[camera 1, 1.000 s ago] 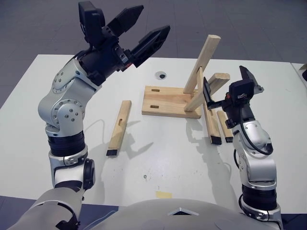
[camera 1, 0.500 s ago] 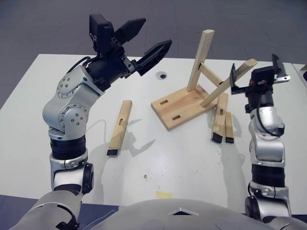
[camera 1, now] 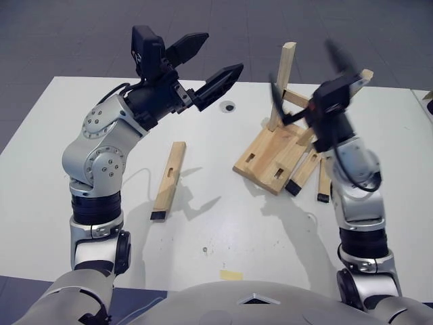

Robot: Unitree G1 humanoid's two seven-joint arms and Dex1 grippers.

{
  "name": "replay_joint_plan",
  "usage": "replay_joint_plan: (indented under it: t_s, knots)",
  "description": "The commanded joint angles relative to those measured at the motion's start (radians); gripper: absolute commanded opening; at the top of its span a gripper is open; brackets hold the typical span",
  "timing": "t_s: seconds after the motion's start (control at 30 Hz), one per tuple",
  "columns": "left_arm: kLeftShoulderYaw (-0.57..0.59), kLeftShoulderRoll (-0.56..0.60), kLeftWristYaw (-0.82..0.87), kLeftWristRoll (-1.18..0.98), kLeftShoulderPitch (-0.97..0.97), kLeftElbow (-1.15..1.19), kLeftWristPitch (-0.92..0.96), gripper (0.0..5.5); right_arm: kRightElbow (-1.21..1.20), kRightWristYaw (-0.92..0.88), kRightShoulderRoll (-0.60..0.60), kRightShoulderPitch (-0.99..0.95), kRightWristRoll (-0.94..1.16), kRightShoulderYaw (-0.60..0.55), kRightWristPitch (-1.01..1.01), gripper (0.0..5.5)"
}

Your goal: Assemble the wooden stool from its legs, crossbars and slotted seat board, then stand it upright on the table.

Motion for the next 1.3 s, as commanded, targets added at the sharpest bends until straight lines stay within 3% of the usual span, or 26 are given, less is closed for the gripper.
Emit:
replay_joint_plan:
  t_s: [0.03,0.17,0.27,0.43,0.7,0.8,0.97,1.1,1.2,1.3]
  knots:
    - [-0.013,0.02,0.009,0.053,0.027,0.02,-0.011,5.39,0.22,0.061,0.017,0.006,0.024,0.045,0.161,5.4]
    - [-0.02,0.015,0.018,0.083,0.044,0.028,-0.015,5.39,0.417,0.043,0.009,-0.088,-0.015,0.031,0.159,5.4]
    - [-0.033,0.006,0.009,0.095,0.047,0.023,-0.027,5.39,0.489,0.094,-0.011,-0.091,-0.059,0.089,0.136,5.4]
    - [-0.022,0.008,0.011,0.098,0.037,0.028,-0.036,5.39,0.361,0.306,-0.086,0.017,-0.048,0.24,0.213,5.4]
    - [-0.021,-0.004,0.027,0.101,0.054,0.014,-0.036,5.39,0.124,0.387,-0.163,0.181,0.031,0.25,0.278,5.4]
    - [-0.017,-0.006,0.032,0.098,0.06,0.006,-0.035,5.39,0.104,0.338,-0.129,0.181,0.055,0.178,0.183,5.4]
    - [0.053,0.001,0.063,0.044,0.037,-0.02,-0.019,5.39,-0.027,0.305,0.006,0.192,0.274,0.0,0.092,5.4]
    - [0.137,-0.001,0.112,-0.081,-0.007,-0.091,0.005,5.39,-0.18,0.143,0.097,0.234,0.385,-0.162,0.104,5.4]
    - [0.264,-0.005,0.233,-0.246,-0.078,-0.132,0.007,5.39,-0.181,0.008,0.11,0.294,0.307,-0.252,0.067,5.4]
    - [0.341,0.038,0.33,-0.251,-0.113,-0.074,-0.004,5.39,-0.152,-0.111,0.132,0.38,0.238,-0.326,0.061,5.4]
